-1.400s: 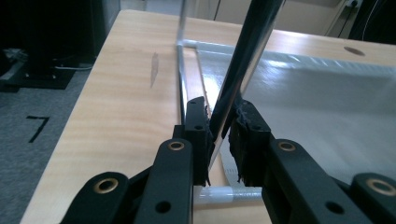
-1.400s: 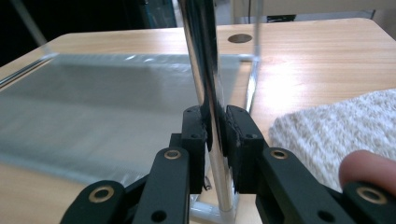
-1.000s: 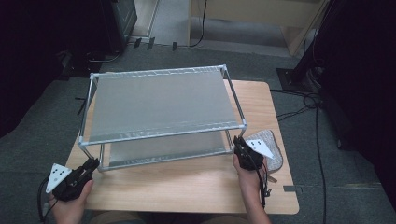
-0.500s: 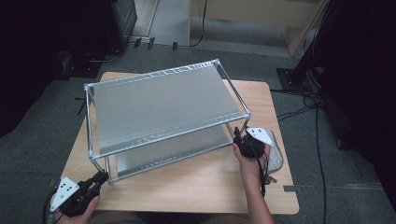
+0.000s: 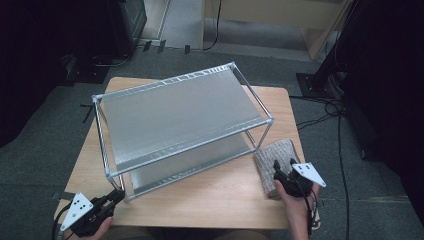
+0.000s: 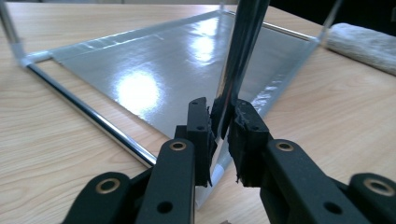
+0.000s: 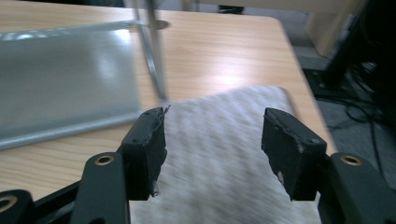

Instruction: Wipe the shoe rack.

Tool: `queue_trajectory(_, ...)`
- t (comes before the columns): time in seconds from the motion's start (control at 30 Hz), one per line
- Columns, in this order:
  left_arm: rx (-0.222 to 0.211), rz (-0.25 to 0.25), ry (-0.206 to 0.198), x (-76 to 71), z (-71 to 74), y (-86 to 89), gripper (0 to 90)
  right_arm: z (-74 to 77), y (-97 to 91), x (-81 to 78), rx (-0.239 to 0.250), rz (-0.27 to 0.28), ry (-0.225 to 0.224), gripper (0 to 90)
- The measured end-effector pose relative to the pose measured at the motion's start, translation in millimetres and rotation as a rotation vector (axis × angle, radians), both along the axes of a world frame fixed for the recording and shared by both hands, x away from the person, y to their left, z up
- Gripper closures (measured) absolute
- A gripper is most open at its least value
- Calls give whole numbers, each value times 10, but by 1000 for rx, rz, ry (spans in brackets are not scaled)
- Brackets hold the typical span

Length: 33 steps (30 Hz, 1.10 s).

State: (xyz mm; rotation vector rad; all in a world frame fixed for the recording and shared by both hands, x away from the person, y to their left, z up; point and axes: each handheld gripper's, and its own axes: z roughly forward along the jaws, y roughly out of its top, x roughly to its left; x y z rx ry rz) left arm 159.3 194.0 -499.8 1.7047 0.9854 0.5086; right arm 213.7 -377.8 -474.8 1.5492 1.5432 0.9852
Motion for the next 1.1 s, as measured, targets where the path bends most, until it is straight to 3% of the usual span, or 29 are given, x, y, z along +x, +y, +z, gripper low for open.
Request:
queue_trajectory(0.1,13,-10,-15,17,7,-30,730,-74,-112,-3,24,-2,29,348)
queue_trajectory(0.17,14,-11,-17,30,4,-40,718,-189,-131,65,23,-4,96,255)
queue_trajectory(0.2,15,-12,-15,37,0,-40,718,-189,-131,65,23,-4,96,255)
queue_trajectory(0.23,16,-12,-14,43,-9,-47,734,-250,-118,104,48,10,138,189)
queue_trajectory(0.27,16,-12,-14,43,-9,-47,752,-250,-118,104,48,10,138,189)
queue_trajectory(0.37,2,-28,-3,46,-15,-48,779,-297,-70,150,52,21,192,168)
queue_trajectory(0.4,-4,-40,2,48,-17,-51,784,-327,-41,161,52,23,209,209)
queue_trajectory(0.63,-18,-71,4,46,-9,-122,782,-412,38,96,76,-10,221,240)
queue_trajectory(0.7,-12,-77,-2,34,1,-134,779,-381,61,60,59,-20,202,238)
queue_trajectory(0.77,-16,-72,-17,17,21,-128,767,-277,90,17,57,-15,149,232)
queue_trajectory(0.83,-24,-72,-24,13,30,-120,757,-252,100,7,62,-15,138,224)
queue_trajectory(0.93,-34,-70,-20,17,29,-115,741,-297,108,7,52,-4,178,170)
queue_trajectory(1.1,-25,-67,-25,30,19,-136,750,-373,59,23,70,-14,221,199)
